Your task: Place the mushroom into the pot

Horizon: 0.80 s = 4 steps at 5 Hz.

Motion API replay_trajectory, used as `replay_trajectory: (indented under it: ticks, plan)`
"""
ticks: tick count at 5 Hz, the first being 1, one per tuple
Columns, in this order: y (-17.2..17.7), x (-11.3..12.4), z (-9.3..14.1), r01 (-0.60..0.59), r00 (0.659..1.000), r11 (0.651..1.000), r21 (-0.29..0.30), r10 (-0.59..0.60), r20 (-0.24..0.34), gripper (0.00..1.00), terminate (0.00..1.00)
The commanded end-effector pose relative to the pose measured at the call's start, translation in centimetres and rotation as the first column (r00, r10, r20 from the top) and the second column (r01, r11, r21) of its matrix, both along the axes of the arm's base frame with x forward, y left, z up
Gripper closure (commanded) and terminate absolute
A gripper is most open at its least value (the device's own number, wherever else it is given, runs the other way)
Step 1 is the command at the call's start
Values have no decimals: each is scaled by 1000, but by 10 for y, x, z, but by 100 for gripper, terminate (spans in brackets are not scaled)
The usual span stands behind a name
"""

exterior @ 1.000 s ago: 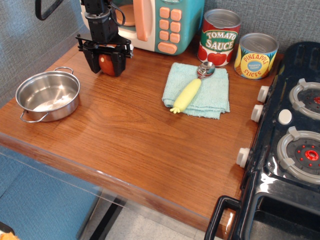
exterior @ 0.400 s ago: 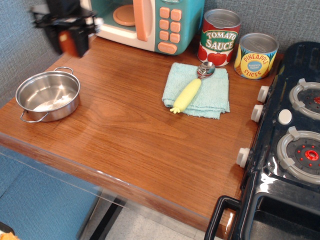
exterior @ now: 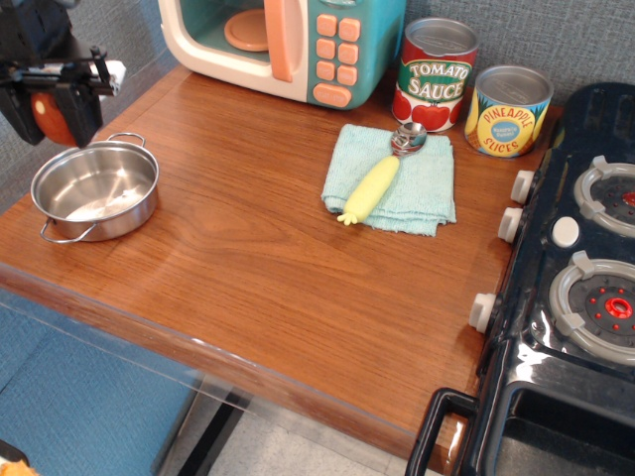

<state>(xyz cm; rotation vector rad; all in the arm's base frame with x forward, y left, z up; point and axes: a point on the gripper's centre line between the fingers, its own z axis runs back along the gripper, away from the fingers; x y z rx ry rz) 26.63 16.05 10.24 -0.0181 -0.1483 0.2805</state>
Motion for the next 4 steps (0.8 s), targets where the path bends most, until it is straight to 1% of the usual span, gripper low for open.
replay_trajectory:
  ticks: [1, 2, 3, 4]
  plan:
    - [4, 6, 15, -6, 999, 999, 42, 5, 38, 0, 0]
    - [4, 5, 16, -4, 999, 999, 52, 2, 35, 0, 0]
    - [0, 5, 17, -37, 996, 994, 98, 29, 85, 0, 0]
    - [0, 5, 17, -37, 996, 994, 98, 29, 85, 0, 0]
